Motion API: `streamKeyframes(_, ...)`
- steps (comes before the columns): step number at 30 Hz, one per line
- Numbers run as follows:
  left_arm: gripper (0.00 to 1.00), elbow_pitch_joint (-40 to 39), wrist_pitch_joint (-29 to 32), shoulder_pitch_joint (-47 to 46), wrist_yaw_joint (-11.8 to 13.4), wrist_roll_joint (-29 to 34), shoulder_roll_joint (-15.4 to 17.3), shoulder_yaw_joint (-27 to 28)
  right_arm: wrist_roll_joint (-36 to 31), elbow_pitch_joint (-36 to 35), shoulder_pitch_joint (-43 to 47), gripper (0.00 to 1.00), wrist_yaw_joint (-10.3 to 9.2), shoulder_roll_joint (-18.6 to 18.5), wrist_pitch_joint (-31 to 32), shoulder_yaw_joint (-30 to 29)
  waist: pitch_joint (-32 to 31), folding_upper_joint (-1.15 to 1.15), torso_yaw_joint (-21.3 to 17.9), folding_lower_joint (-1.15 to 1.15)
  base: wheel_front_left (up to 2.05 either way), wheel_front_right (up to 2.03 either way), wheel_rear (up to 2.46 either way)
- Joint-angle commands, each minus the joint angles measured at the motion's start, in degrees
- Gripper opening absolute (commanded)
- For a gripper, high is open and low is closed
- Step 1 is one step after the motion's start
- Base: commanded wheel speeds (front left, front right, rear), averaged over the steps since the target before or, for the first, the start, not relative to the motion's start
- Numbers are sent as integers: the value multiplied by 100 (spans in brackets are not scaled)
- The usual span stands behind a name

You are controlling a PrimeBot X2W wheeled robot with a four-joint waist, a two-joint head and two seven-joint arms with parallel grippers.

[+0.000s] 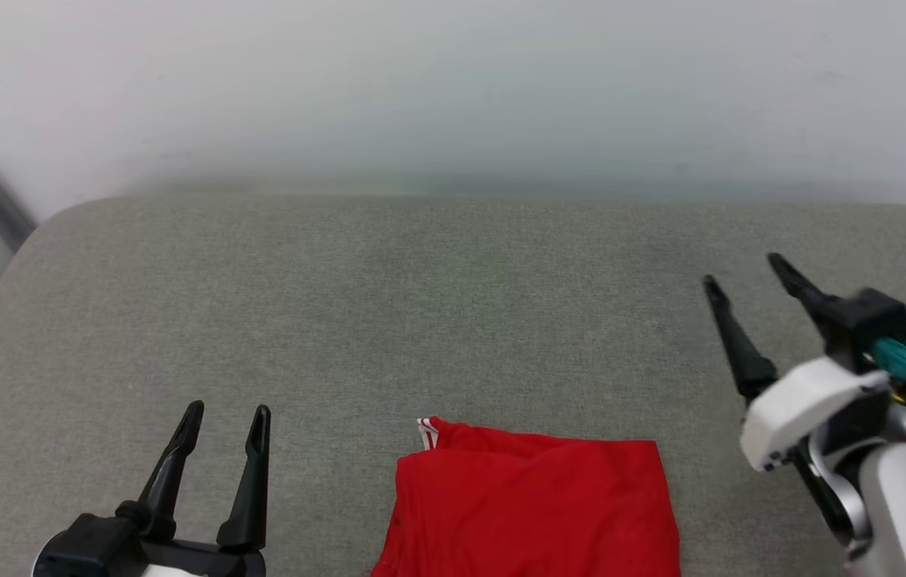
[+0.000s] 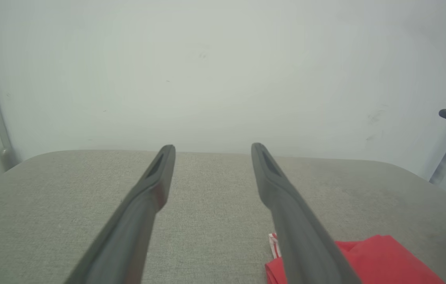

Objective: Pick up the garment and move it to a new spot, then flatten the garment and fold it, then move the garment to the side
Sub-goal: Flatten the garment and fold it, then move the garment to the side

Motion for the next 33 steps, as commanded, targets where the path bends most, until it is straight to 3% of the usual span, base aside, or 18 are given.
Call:
streamKeyframes(1, 100, -11, -12, -41, -7, -8, -1, 7, -66, -94, 151, 100, -4, -20, -110, -87, 18, 0, -27, 0, 0, 0, 0)
streamKeyframes(8, 100, -12, -12, -80, -7, 15, -13, 29, -147, -798, 1022, 100, -4, 369, -855, -991, 76, 0, -79, 0, 0, 0, 0)
streamKeyframes(16, 100, 41, -12, 4, -7, 173, -124, 183, -423, -1186, 1844, 100, -4, 958, -1554, -1274, 31, 0, -72, 0, 0, 0, 0)
streamKeyframes(33, 100, 144, -12, 162, -7, 237, -167, 80, -338, -1158, 2137, 100, -4, 1052, -1745, -1186, -174, 0, -85, 0, 0, 0, 0)
